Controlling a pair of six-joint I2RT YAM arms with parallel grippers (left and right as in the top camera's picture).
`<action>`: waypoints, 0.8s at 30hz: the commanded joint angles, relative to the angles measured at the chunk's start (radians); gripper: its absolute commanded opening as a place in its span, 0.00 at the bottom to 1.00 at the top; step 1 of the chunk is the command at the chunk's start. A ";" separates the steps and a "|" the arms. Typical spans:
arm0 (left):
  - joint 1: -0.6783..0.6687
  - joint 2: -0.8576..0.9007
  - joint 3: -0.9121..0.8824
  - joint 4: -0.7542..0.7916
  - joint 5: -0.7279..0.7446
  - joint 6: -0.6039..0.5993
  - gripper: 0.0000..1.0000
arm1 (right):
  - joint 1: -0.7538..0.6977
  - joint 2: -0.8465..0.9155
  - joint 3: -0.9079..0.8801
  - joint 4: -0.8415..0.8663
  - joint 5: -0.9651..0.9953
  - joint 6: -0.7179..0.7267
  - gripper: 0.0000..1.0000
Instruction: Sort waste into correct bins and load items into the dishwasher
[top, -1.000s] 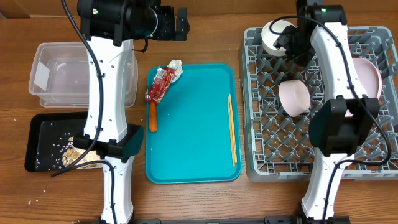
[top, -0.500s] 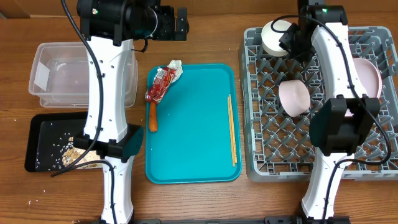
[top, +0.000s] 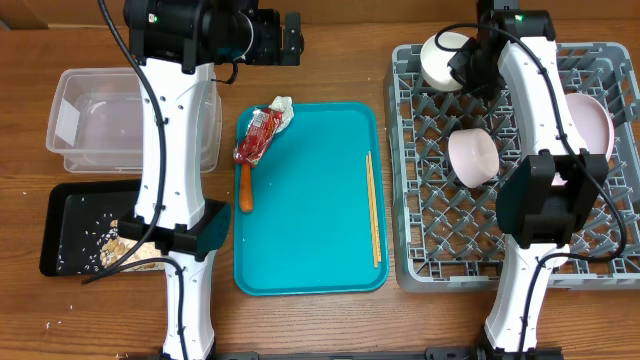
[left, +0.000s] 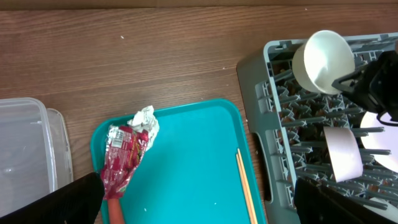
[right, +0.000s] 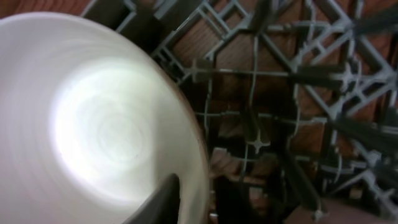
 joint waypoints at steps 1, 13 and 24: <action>-0.002 0.005 0.003 -0.002 0.006 0.000 1.00 | -0.004 0.018 0.005 0.005 0.017 0.012 0.04; -0.002 0.005 0.003 -0.002 0.006 0.000 1.00 | 0.004 -0.084 0.205 -0.280 0.470 -0.130 0.04; -0.002 0.005 0.003 -0.002 0.006 0.001 1.00 | 0.063 -0.143 0.198 -0.426 0.548 -0.349 0.04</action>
